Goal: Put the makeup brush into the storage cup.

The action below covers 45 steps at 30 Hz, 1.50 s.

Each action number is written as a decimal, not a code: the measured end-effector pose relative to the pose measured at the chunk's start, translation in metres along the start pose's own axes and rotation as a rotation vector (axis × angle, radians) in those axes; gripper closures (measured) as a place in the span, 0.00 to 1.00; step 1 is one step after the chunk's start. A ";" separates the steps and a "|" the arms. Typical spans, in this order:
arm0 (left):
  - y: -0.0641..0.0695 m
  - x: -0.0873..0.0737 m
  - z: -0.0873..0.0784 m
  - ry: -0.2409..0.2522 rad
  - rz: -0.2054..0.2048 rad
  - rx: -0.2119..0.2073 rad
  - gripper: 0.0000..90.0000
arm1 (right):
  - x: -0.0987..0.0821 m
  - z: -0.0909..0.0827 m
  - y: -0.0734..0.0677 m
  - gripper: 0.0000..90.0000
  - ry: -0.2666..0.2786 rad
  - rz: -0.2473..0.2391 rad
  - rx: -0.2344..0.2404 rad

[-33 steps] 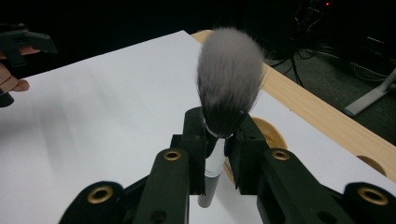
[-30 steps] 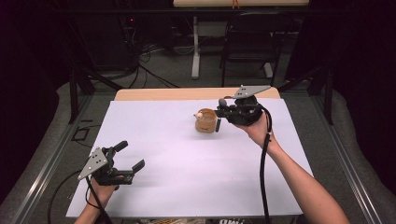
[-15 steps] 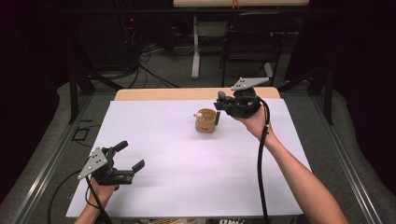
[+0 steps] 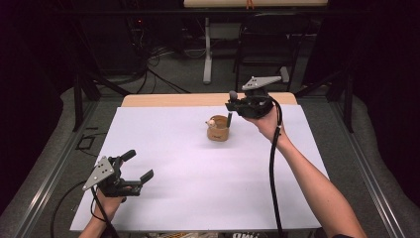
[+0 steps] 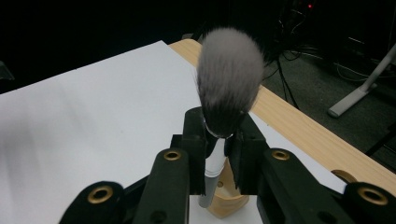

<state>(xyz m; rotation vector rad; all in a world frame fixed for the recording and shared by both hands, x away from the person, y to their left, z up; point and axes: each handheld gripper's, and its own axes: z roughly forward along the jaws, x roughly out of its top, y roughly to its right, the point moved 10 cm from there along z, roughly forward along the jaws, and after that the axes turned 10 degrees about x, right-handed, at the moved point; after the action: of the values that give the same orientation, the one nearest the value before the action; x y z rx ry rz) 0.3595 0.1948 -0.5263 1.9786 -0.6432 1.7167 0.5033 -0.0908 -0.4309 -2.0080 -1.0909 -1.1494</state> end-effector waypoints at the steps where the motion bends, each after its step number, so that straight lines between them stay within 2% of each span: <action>1: 0.000 0.000 0.000 0.000 0.000 0.000 0.03 | 0.000 0.001 0.001 0.87 0.003 0.003 0.000; 20: 0.000 0.000 0.000 0.003 -0.002 -0.001 0.03 | 0.006 0.022 0.017 0.87 -0.014 0.002 -0.029; 45: 0.000 0.001 0.000 0.003 -0.003 -0.002 0.03 | -0.008 0.048 0.034 0.87 -0.042 0.039 -0.045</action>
<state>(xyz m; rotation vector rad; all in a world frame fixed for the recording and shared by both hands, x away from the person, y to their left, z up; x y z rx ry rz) 0.3594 0.1949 -0.5256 1.9741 -0.6407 1.7161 0.5497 -0.0728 -0.4633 -2.0874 -1.0514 -1.1252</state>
